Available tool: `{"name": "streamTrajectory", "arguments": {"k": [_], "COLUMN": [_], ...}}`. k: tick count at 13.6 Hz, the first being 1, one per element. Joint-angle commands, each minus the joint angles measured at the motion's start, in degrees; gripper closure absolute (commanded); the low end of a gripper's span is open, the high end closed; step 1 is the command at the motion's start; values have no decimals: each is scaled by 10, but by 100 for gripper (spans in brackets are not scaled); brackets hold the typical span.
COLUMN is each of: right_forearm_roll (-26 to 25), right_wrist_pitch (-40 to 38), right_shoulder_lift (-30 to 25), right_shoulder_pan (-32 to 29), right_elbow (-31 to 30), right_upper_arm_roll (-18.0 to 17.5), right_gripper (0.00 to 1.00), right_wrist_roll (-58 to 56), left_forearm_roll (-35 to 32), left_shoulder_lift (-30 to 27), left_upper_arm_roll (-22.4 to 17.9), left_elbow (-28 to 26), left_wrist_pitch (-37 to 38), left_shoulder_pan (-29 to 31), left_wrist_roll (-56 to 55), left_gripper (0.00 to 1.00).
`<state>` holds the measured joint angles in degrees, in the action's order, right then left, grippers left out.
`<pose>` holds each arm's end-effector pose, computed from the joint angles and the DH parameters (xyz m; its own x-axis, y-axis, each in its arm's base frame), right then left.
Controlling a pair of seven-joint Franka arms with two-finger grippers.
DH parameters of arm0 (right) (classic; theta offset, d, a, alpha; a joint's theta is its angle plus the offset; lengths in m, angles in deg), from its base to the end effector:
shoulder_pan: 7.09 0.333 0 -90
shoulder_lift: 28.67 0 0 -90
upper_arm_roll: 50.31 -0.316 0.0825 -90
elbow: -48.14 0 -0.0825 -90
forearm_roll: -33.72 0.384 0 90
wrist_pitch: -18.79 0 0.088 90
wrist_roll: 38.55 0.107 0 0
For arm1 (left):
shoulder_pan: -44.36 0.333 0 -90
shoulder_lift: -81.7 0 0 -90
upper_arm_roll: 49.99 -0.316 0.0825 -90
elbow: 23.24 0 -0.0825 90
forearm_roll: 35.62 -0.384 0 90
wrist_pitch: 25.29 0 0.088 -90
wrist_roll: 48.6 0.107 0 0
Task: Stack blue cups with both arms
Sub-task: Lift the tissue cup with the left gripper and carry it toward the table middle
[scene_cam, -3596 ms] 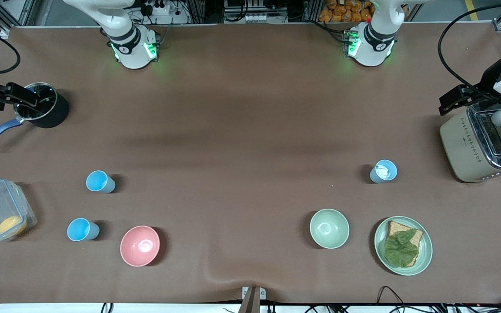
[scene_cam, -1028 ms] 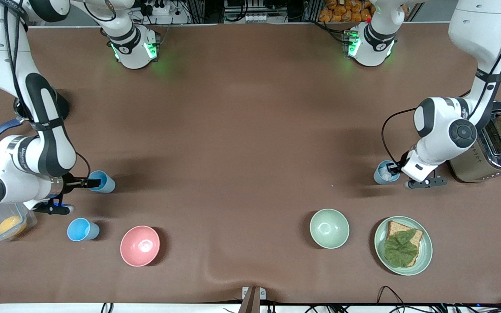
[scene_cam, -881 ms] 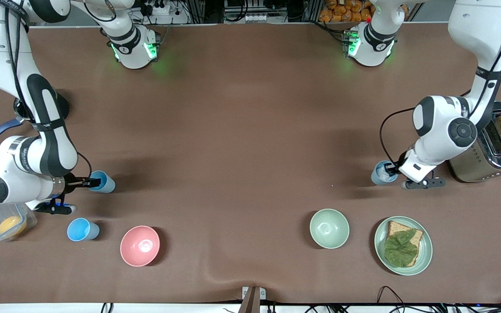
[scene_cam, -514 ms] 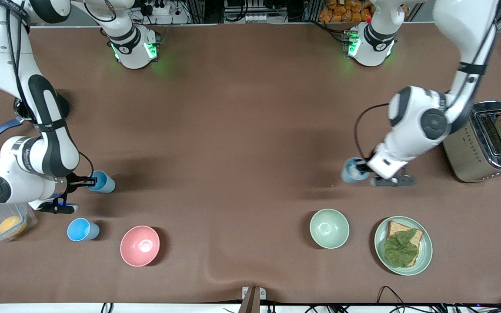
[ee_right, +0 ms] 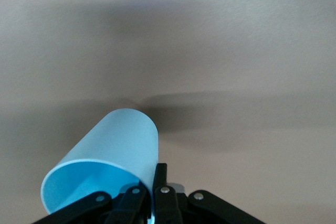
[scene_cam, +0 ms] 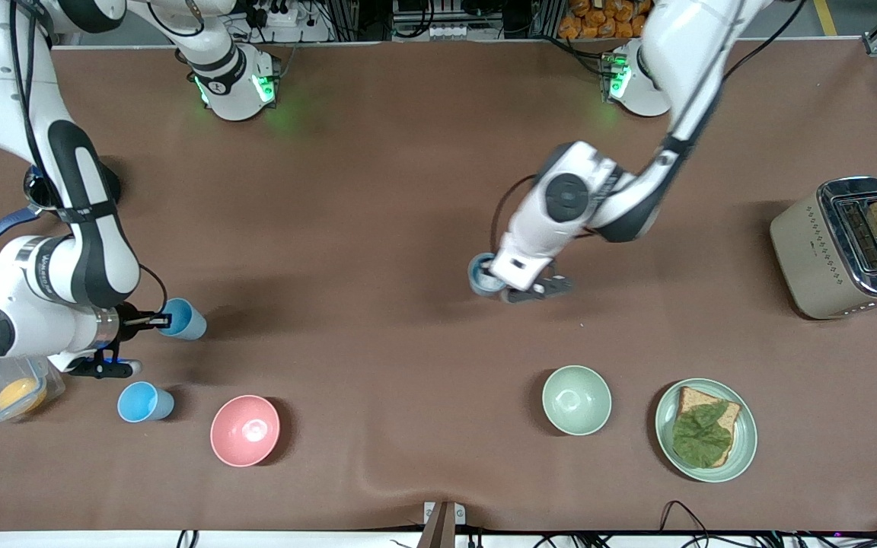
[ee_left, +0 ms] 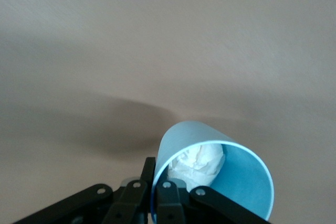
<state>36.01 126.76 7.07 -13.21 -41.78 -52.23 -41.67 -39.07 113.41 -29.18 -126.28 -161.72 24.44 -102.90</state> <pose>0.6613 -0.0483 0.2561 0.9533 -0.0279 -0.3007 -0.0508 -0.9964 -0.0685 0.5139 -0.4152 0.2631 0.9671 0.2420 -0.0783 0.2508 -0.9584 0.1365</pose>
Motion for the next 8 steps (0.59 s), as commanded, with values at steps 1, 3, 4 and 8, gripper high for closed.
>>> {"name": "streamTrajectory", "arguments": {"k": [1,3,4,8], "right_forearm_roll": [10,10,10,55], "right_wrist_pitch": [-32,-49,-77,-87], "right_shoulder_lift": [-28,-44,-50,-48], "right_shoulder_pan": [8,14,24,82], "right_elbow": [8,10,13,34], "right_upper_arm_roll": [-12,-24,-32,-37], "right_gripper": [100,100,100,100], "right_wrist_roll": [20,27,42,100], "left_forearm_roll": [-21,-21,-23,-33], "left_shoulder_lift": [54,72,82,100], "left_upper_arm_roll": [-6,-6,-9,-43], "left_elbow": [63,77,88,108], "left_wrist_pitch": [10,9,9,5], "left_shoulder_pan": [-44,-65,-81,-124], "left_wrist_roll": [-61,-84,-92,-116], "left_gripper": [100,100,100,93]}}
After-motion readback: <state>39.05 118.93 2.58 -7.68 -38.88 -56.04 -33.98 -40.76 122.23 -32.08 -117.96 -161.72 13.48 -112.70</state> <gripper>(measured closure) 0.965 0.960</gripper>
